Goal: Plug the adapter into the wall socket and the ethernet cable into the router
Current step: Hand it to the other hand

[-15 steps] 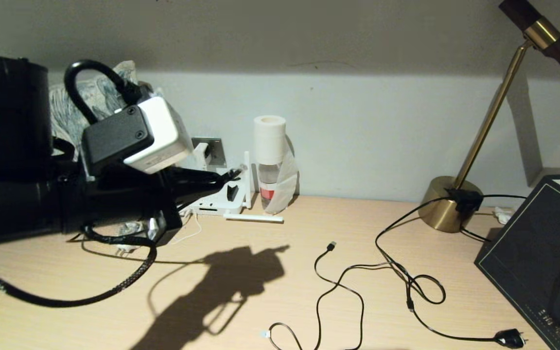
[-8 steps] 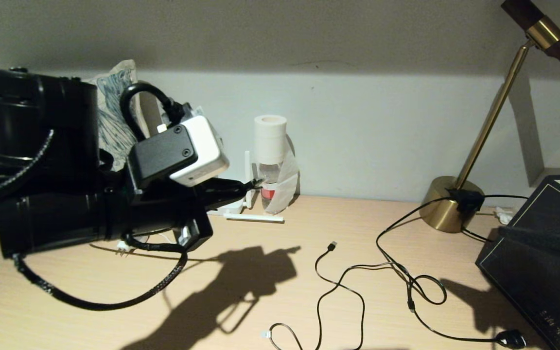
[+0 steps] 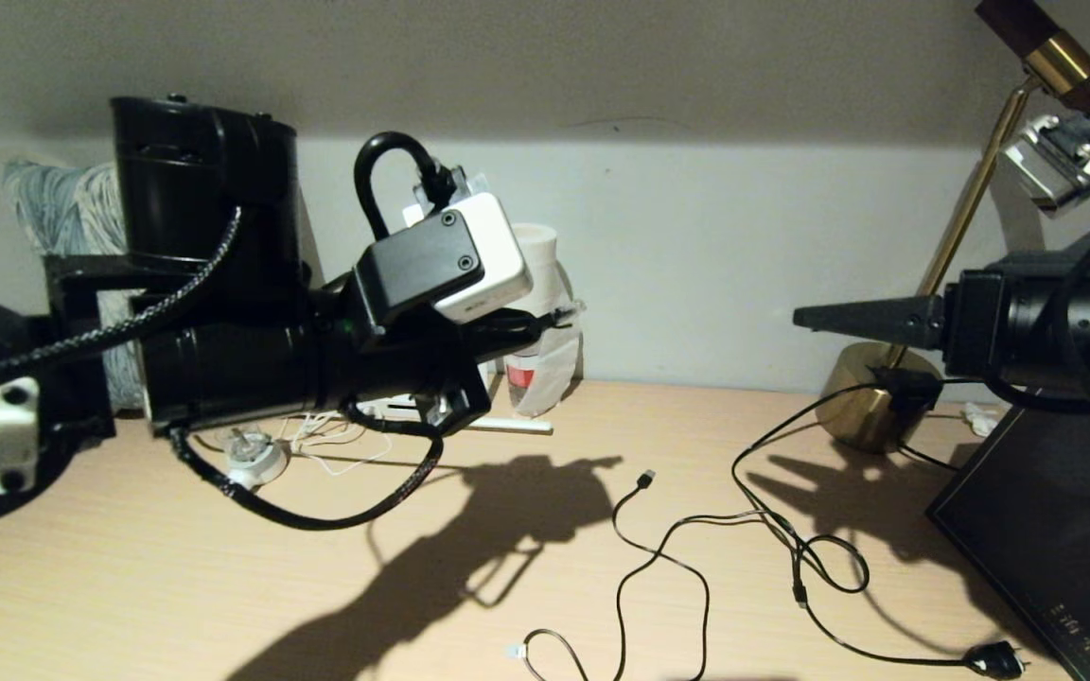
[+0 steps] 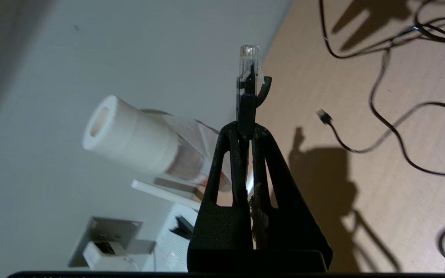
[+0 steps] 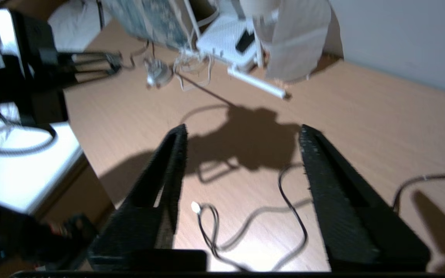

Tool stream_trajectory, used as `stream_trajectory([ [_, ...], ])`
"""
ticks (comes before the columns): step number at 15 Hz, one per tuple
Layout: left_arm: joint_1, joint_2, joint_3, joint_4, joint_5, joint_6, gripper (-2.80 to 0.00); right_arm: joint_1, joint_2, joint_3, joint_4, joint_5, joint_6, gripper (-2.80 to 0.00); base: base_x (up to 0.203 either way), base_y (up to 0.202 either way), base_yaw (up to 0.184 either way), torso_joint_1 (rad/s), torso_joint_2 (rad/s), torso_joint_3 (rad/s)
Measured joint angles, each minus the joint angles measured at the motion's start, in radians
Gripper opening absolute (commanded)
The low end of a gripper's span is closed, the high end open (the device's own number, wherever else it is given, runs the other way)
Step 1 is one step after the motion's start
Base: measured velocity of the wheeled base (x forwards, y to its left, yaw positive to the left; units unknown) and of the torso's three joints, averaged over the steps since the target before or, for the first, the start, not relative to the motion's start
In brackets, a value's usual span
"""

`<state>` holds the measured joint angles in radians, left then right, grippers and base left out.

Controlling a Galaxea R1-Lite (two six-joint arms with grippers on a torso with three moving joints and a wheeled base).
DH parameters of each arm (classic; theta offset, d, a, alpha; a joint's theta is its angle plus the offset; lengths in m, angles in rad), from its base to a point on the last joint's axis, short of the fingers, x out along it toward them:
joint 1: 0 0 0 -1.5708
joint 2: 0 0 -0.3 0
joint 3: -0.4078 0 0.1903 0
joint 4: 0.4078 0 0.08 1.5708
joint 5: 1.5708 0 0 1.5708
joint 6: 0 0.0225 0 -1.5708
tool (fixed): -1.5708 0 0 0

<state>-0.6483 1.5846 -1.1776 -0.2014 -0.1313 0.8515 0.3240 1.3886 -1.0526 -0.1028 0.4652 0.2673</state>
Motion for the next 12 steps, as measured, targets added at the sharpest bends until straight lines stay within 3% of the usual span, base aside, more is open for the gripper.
stream_trajectory([
  [3,-0.005,0.035,-0.078,-0.004,-0.009,0.061,-2.8,0.054,0.048,-0.111,-0.001,-0.093,0.045,0.0,0.0,0.0,0.0,0.0,0.0,0.0],
  [6,-0.006,0.063,-0.118,-0.013,-0.084,0.154,-2.8,0.102,0.076,-0.147,-0.002,-0.1,0.009,0.0,0.0,0.0,0.0,0.0,0.0,0.0],
  [9,-0.007,0.089,-0.14,-0.031,-0.13,0.174,-2.8,0.117,0.094,-0.14,-0.002,-0.099,-0.062,0.0,0.0,0.0,0.0,0.0,0.0,0.0],
  [12,-0.021,0.102,-0.143,-0.037,-0.166,0.201,-2.8,0.142,0.098,-0.128,-0.002,-0.098,-0.083,0.0,0.0,0.0,0.0,0.0,0.0,0.0],
])
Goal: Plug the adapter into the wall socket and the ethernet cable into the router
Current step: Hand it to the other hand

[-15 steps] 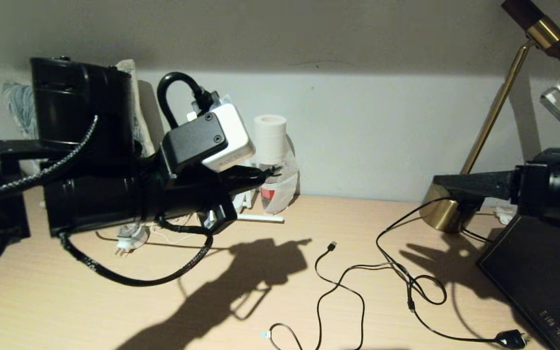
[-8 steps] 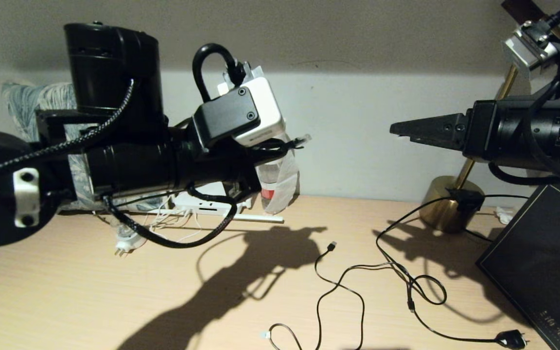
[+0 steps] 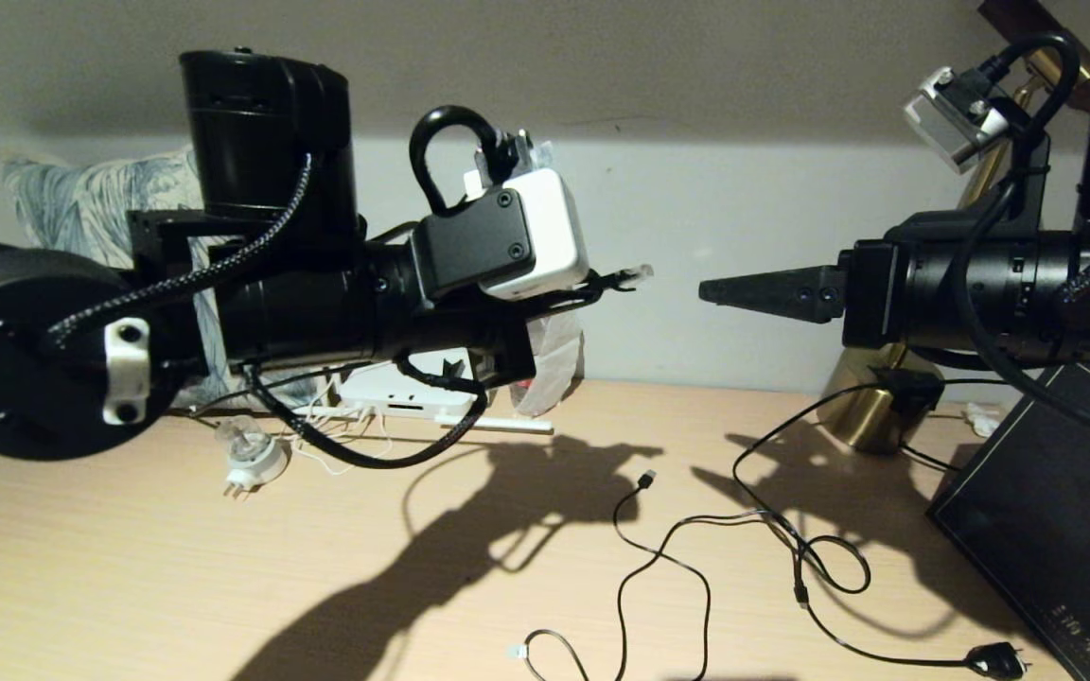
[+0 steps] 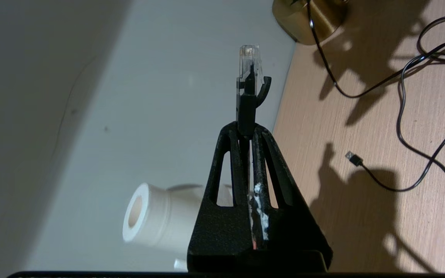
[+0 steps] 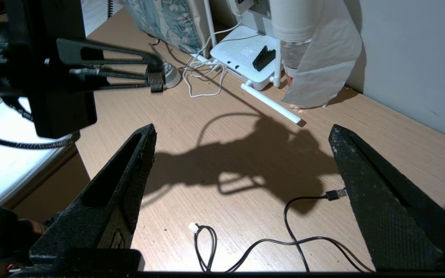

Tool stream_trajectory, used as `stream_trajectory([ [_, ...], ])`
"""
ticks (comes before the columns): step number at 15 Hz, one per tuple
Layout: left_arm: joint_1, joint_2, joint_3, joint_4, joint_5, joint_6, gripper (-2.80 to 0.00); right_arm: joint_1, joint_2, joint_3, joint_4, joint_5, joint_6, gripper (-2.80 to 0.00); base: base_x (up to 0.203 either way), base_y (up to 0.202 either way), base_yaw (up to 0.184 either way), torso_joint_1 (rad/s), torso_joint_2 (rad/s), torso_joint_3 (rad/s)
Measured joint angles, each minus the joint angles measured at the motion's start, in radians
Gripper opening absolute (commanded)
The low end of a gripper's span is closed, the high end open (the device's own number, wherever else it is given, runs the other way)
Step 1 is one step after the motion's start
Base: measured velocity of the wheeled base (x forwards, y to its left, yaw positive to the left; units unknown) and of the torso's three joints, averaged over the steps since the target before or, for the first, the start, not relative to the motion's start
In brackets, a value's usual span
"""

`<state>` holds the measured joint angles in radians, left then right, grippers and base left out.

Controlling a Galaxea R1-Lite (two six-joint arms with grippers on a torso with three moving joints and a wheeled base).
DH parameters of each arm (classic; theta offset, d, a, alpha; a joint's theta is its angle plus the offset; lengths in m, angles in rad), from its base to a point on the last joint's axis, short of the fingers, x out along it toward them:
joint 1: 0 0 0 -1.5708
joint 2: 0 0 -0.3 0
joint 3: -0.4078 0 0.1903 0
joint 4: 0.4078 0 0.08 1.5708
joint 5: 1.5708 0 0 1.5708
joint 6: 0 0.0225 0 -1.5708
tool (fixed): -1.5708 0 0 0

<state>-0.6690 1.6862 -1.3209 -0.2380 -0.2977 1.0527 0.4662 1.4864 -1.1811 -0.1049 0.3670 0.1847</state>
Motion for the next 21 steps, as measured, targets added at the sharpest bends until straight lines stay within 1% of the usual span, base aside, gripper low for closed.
stream_trajectory([
  [3,-0.031,0.012,-0.001,-0.013,-0.002,0.019,-2.8,0.032,-0.007,0.011,-0.002,0.004,-0.004,0.0,0.0,0.0,0.0,0.0,0.0,0.0],
  [6,-0.049,0.018,-0.002,-0.018,-0.002,0.029,-2.8,0.045,-0.014,0.017,-0.012,0.005,-0.005,0.0,0.0,0.0,0.0,0.0,0.0,0.0],
  [10,-0.065,0.026,-0.01,-0.018,-0.001,0.029,-2.8,0.066,-0.018,0.06,-0.125,-0.002,-0.008,0.0,0.0,0.0,0.0,0.0,0.0,0.0],
  [12,-0.07,0.028,-0.011,-0.019,-0.002,0.029,-2.8,0.072,-0.018,0.07,-0.133,-0.003,-0.008,0.0,0.0,0.0,0.0,0.0,0.0,0.0],
  [15,-0.073,0.031,-0.011,-0.016,-0.025,0.029,-2.8,0.082,-0.018,0.077,-0.134,-0.001,-0.017,0.0,0.0,0.0,0.0,0.0,0.0,0.0],
  [17,-0.073,0.031,-0.011,-0.016,-0.026,0.029,-2.8,0.085,-0.018,0.085,-0.134,-0.001,-0.04,0.0,0.0,0.0,0.0,0.0,0.0,0.0],
  [21,-0.072,0.03,-0.01,-0.018,-0.025,0.029,-2.8,0.097,-0.018,0.092,-0.134,-0.006,-0.04,0.0,0.0,0.0,0.0,0.0,0.0,0.0],
])
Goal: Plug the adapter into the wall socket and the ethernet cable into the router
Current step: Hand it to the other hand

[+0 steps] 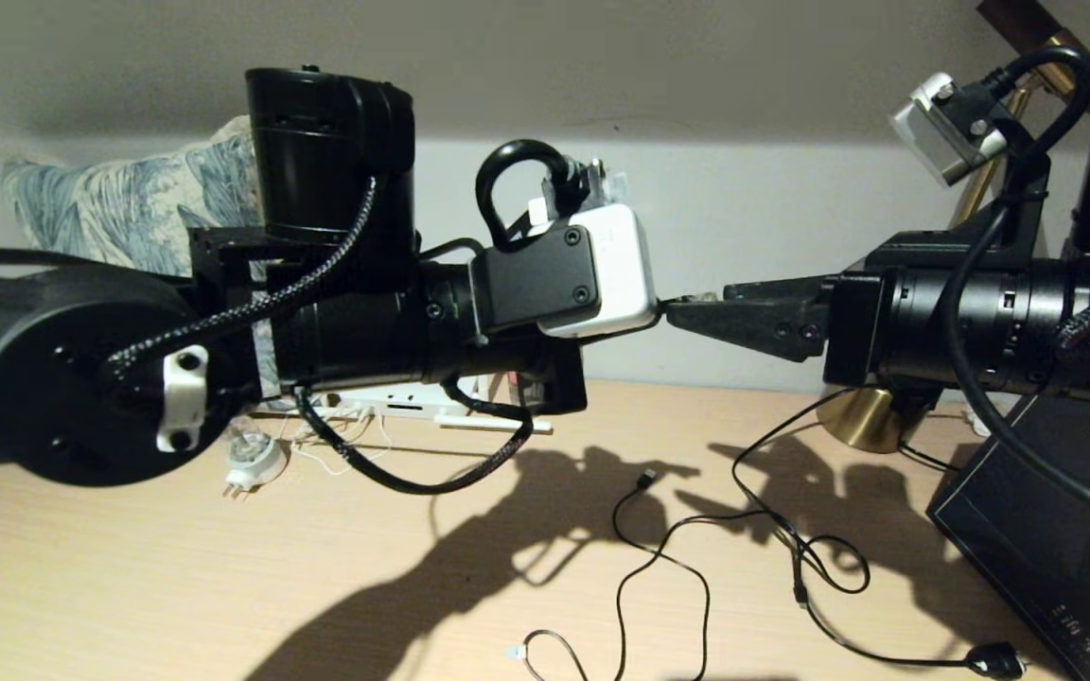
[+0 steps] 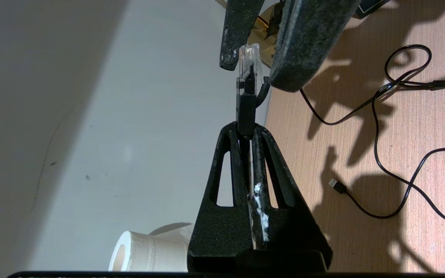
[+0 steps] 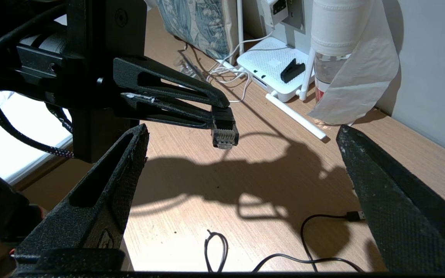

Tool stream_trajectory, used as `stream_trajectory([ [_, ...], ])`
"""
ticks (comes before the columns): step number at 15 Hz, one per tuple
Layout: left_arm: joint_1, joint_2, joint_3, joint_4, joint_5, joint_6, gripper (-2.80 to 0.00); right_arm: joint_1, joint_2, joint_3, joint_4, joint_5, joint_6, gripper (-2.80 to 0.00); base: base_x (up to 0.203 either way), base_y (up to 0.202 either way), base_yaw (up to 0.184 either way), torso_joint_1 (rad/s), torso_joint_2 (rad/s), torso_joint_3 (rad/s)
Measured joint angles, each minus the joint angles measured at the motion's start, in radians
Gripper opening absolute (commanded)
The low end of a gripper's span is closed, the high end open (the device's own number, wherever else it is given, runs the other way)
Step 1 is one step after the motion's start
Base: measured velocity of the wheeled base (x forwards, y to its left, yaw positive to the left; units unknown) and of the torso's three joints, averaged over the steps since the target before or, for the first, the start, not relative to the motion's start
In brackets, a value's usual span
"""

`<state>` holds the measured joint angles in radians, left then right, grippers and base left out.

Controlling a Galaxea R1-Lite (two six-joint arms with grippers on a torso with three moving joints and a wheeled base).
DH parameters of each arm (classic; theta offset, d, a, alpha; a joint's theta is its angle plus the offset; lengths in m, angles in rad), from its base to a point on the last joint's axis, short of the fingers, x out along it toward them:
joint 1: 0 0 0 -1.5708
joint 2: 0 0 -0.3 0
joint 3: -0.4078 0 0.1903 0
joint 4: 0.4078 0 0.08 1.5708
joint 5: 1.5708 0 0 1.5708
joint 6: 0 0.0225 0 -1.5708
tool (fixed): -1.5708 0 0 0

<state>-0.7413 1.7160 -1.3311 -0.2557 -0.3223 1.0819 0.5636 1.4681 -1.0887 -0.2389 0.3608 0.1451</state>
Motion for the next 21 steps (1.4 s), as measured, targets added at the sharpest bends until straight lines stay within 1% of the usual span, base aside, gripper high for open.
stream_trajectory([
  [7,-0.001,-0.004,0.003,-0.001,0.0,0.0,-2.8,0.009,-0.001,0.01,0.0,0.001,0.001,0.0,0.0,0.0,0.0,0.0,0.0,0.0],
  [8,-0.001,-0.004,0.003,-0.002,0.0,0.0,-2.8,0.011,-0.001,0.011,0.0,0.001,0.0,-2.8,0.0,0.0,0.0,0.0,0.0,0.0],
  [12,-0.005,-0.003,0.003,-0.003,0.0,0.0,-2.8,0.014,0.002,0.011,-0.002,0.004,0.002,-2.8,0.0,0.0,0.0,0.0,0.0,0.0],
  [21,-0.039,0.012,0.002,-0.008,0.003,0.003,-2.8,0.016,0.002,0.012,0.001,0.006,0.002,-2.8,0.0,0.0,0.0,0.0,0.0,0.0],
])
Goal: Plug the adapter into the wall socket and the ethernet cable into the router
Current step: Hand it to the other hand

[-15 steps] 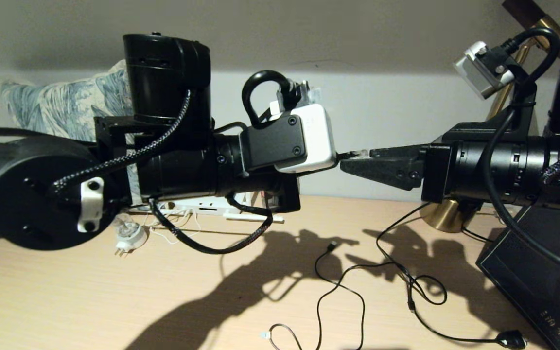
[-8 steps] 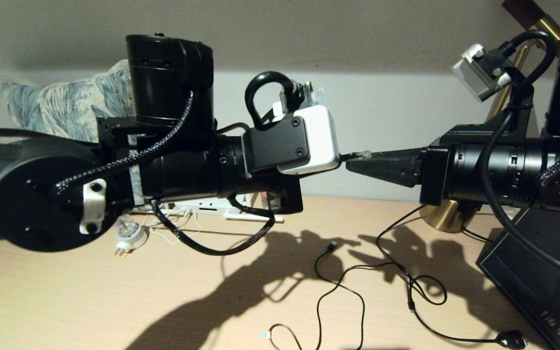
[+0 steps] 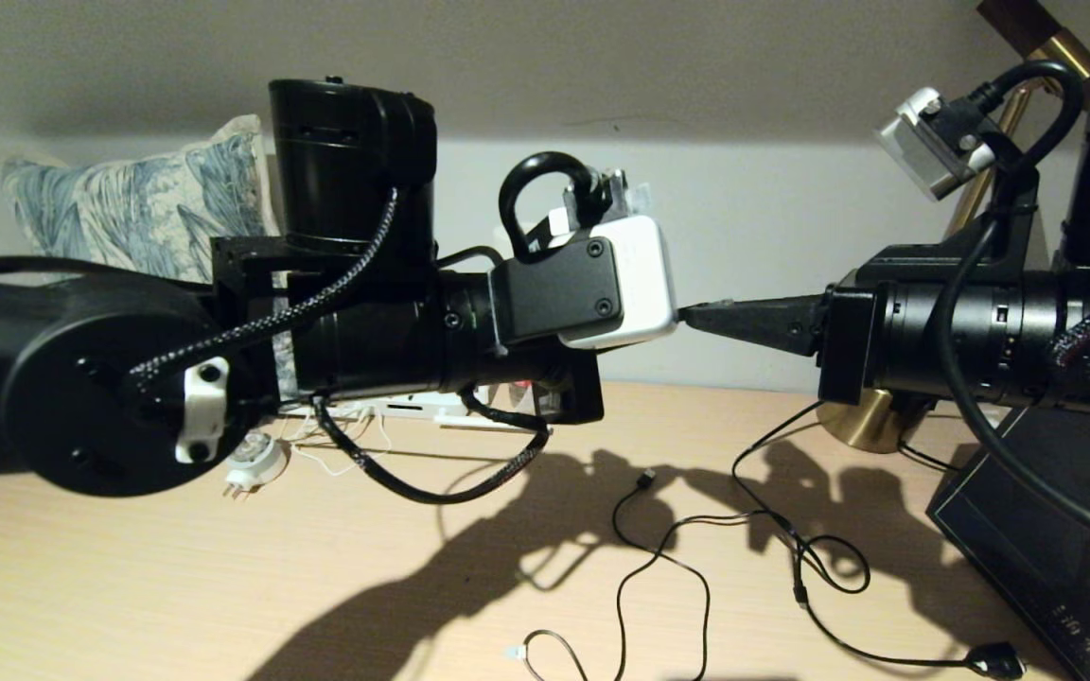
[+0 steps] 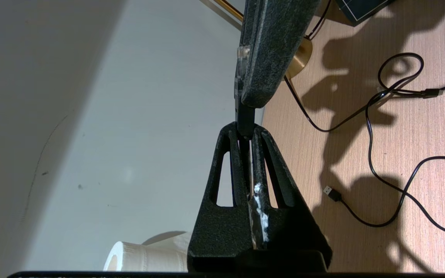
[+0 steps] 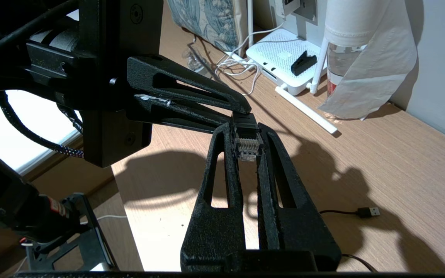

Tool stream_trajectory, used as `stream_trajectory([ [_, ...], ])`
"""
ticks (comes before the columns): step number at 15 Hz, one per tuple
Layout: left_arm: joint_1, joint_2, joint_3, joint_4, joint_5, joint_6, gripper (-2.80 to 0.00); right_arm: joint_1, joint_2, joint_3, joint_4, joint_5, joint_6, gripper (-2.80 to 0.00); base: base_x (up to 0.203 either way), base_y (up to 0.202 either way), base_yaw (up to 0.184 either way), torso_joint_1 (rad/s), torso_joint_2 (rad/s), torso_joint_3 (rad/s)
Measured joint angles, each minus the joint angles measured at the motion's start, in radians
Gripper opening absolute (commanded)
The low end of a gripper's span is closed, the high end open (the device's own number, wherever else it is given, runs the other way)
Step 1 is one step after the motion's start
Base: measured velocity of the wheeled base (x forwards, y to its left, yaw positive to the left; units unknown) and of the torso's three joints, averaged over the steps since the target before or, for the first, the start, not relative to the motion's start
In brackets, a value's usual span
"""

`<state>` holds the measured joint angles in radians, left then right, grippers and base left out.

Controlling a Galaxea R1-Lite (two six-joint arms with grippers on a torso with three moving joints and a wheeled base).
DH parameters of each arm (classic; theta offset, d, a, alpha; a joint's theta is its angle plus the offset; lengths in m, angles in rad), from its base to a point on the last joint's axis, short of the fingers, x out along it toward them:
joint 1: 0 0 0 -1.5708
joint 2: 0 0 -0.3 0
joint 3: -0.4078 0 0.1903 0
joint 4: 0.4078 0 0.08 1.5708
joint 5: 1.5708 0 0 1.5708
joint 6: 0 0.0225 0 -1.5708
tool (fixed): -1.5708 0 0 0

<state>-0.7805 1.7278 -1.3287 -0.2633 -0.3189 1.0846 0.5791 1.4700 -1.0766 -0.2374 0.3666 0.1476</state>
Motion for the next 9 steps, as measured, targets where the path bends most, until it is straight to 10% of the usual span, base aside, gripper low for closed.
stream_trajectory([
  [2,-0.005,0.005,0.0,-0.015,-0.001,-0.001,-2.8,0.0,-0.001,0.001,-0.002,-0.002,0.0,-2.8,0.0,0.0,0.0,0.0,0.0,0.0],
  [3,-0.006,0.006,0.001,-0.027,-0.001,-0.002,0.0,0.0,-0.002,0.001,-0.004,-0.003,0.0,-2.8,0.0,0.0,0.0,0.0,0.0,0.0],
  [9,-0.005,0.005,0.014,-0.092,-0.007,-0.001,0.0,-0.005,-0.004,0.007,-0.003,-0.008,0.023,-2.8,0.0,0.0,0.0,0.0,0.0,0.0],
])
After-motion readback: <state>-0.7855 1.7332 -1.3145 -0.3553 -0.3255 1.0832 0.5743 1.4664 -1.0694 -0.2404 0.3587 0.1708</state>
